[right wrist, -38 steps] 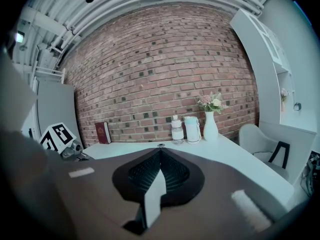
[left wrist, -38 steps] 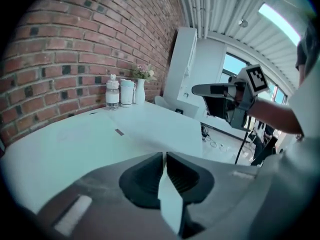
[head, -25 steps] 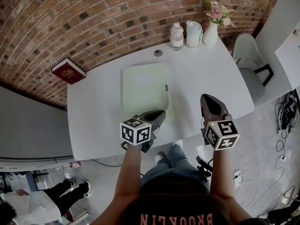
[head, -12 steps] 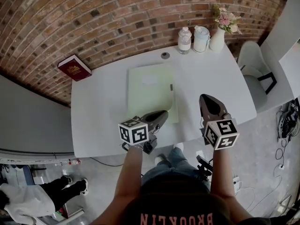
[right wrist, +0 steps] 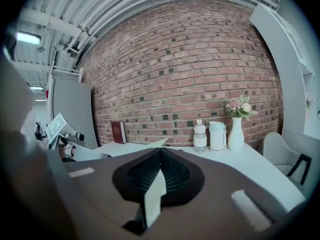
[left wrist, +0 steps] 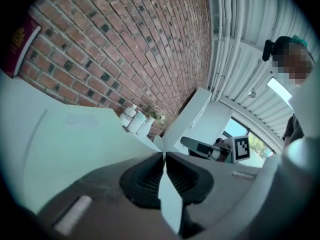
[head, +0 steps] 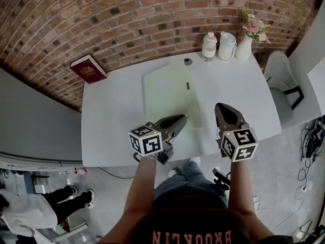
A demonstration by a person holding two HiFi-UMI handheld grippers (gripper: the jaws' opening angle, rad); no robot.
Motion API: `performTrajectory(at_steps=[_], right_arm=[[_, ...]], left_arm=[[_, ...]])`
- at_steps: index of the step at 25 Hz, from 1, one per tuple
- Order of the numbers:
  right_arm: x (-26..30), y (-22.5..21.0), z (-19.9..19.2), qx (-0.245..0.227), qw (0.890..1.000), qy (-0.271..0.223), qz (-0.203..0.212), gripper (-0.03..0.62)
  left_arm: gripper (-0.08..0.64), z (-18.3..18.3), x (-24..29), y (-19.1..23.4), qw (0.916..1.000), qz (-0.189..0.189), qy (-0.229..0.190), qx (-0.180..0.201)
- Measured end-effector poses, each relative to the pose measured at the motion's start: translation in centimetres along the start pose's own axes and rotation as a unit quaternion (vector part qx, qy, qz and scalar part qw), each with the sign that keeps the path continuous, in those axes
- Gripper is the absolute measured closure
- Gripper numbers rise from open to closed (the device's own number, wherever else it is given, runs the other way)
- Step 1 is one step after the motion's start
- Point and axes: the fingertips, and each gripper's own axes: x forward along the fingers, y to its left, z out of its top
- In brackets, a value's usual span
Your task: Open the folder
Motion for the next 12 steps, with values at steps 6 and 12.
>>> performTrajectory(at_steps=[6,12], right_arm=[[0.6,1.4,0.6,-0.005,1.0,-0.005,0.003,0.594],[0.8,3.2,1.4,-0.011,1.0,-0.009,0.012,0.594]], left_arm=[[0.54,0.6,-1.6,-0.6,0.9995,0.013,-0.01,0.028],[0.54,2.1,-4.2,-1.0,0.9974,0.033,-0.035,0.054]])
